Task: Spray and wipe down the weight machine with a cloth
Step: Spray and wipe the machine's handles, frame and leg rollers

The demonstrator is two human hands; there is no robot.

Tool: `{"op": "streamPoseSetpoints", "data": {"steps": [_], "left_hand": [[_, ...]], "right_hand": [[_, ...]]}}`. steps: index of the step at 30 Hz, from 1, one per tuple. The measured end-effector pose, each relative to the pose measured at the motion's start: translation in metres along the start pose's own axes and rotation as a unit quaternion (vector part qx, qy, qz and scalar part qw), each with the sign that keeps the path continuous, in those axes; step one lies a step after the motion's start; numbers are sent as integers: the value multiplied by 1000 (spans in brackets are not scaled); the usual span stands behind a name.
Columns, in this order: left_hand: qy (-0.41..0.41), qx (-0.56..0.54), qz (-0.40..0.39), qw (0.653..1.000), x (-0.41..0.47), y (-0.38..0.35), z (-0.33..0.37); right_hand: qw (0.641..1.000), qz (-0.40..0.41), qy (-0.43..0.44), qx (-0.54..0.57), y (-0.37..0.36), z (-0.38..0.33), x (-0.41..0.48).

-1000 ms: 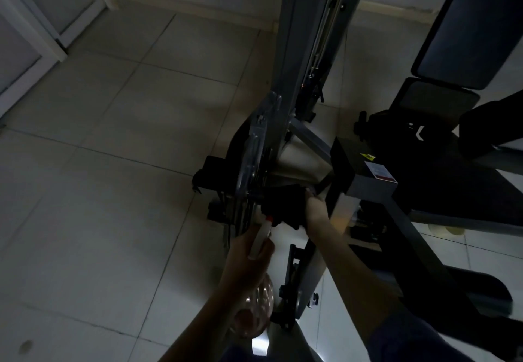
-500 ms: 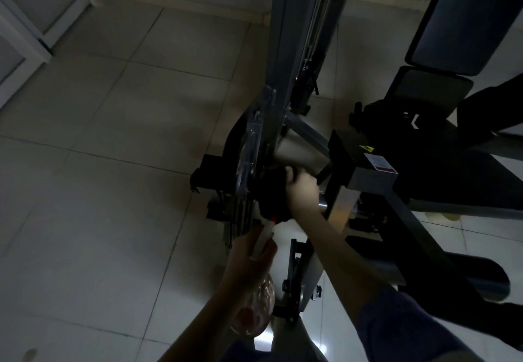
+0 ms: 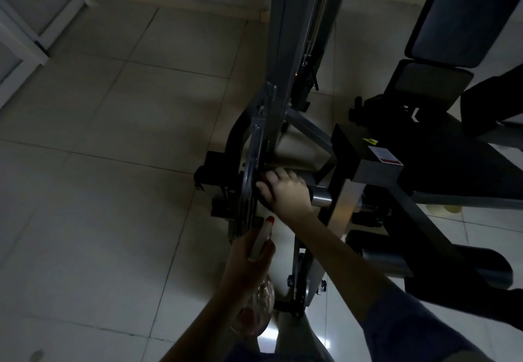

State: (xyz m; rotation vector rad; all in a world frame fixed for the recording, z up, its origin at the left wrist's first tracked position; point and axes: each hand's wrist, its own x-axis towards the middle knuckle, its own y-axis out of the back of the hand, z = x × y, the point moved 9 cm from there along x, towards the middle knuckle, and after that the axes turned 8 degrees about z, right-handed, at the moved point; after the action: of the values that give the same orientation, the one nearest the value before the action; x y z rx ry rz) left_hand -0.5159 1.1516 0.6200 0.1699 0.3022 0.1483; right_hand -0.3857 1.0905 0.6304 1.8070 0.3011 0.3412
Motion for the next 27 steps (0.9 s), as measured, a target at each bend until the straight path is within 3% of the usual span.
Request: {"op": "streamPoseSetpoints", "data": {"steps": [2,6,12,20,27], "left_hand": [[2,1,-5,1000,2,-2,-4],[-12,2,-10,1000,3,-4,-1],[-36,16,-19,999,1,-7,-2],[-51,43,-26,997,-3,-12,-5],[-109,100,-22,989,-14,-29,1]], "right_hand": [[999,34,23,0,3,-2,-7],[990,141,-21,17,21,7,-3],[975,210,-64,14,32,37,-28],[940,167,-272,124,19,83,-63],[852,106,-431,279,-11,124,-119]]}}
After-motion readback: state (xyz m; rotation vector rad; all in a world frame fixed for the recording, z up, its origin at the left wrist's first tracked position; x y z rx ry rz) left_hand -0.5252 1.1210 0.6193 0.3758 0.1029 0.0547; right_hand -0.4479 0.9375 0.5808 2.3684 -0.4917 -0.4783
